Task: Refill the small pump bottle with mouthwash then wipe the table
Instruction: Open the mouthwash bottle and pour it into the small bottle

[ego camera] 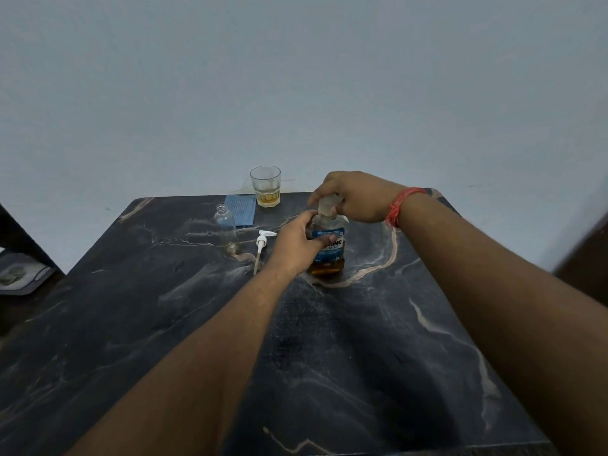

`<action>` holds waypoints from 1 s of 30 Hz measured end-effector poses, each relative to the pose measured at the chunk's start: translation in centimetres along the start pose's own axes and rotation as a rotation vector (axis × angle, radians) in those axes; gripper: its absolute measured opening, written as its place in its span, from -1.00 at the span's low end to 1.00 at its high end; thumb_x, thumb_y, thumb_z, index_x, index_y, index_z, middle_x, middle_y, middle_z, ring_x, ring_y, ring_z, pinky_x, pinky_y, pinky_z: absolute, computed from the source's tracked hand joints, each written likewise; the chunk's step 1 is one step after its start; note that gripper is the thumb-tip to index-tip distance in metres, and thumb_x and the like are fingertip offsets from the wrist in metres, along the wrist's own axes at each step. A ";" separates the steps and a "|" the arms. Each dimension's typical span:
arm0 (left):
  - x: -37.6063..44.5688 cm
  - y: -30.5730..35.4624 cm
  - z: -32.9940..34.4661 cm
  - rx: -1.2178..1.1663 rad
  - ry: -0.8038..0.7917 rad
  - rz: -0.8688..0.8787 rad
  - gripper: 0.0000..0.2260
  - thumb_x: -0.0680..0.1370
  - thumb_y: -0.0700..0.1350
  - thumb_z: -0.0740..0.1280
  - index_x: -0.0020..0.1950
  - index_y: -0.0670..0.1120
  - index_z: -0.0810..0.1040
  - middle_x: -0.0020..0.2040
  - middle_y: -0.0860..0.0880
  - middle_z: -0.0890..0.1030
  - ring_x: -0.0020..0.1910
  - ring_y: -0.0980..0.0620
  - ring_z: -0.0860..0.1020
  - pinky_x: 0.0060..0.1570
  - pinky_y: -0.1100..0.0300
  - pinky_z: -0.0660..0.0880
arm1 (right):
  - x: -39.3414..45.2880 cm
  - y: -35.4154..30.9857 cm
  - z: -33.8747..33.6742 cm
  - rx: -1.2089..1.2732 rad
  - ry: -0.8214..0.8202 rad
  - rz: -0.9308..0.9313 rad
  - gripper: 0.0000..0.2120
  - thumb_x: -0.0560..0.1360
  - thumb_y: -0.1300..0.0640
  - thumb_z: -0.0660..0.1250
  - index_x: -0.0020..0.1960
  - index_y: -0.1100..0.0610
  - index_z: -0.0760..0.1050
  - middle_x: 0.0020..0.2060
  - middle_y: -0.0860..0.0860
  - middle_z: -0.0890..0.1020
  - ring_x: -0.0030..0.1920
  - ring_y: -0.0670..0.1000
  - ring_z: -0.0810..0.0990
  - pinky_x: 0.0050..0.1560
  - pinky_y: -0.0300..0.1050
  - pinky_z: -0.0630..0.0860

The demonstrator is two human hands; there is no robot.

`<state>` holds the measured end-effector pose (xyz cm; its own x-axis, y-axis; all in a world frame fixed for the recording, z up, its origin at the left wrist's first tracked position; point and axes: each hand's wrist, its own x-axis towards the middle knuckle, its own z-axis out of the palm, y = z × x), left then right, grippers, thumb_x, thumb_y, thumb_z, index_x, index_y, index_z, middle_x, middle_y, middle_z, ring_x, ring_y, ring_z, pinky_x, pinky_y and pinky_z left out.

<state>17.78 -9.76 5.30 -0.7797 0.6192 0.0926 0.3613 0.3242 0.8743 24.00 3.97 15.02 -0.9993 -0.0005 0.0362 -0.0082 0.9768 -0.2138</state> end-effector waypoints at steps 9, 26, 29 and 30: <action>-0.2 0.1 -0.1 0.010 -0.001 -0.001 -0.50 0.55 -0.07 0.45 0.46 -0.01 0.40 0.39 -0.02 0.53 0.37 -0.03 0.49 0.20 0.11 0.48 | -0.1 0.4 0.8 0.010 0.122 0.087 -0.71 0.59 0.12 0.29 0.29 0.13 0.50 0.19 0.09 0.53 0.16 0.06 0.49 0.09 -0.16 0.35; -0.4 0.4 -0.1 0.013 -0.003 -0.015 -0.46 0.54 -0.07 0.46 0.49 -0.02 0.38 0.41 -0.03 0.52 0.38 -0.04 0.49 0.25 0.06 0.48 | -0.3 -0.2 0.2 0.069 0.061 0.085 -0.48 0.53 0.14 0.32 0.46 0.04 0.32 0.33 0.08 0.48 0.28 0.07 0.46 0.24 -0.07 0.40; -0.4 0.4 0.0 0.005 0.004 -0.018 -0.45 0.54 -0.07 0.46 0.50 0.01 0.37 0.42 -0.02 0.51 0.39 -0.03 0.47 0.22 0.10 0.46 | -0.1 0.0 0.4 -0.053 0.119 0.113 -0.58 0.52 -0.06 0.36 0.31 0.09 0.44 0.20 0.07 0.52 0.13 0.04 0.49 0.10 -0.06 0.45; -0.4 0.4 0.0 0.003 0.007 -0.022 -0.45 0.54 -0.08 0.46 0.49 0.01 0.37 0.43 -0.02 0.50 0.40 -0.03 0.46 0.22 0.10 0.46 | 0.0 0.0 0.4 -0.062 0.129 0.107 -0.62 0.53 -0.04 0.35 0.28 0.10 0.47 0.17 0.07 0.53 0.12 0.04 0.50 0.06 -0.08 0.44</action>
<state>18.23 -9.92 5.65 -0.7909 0.6072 0.0764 0.3455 0.3401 0.8746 23.94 3.92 14.64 -0.9815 0.1282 0.1421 0.1046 0.9811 -0.1626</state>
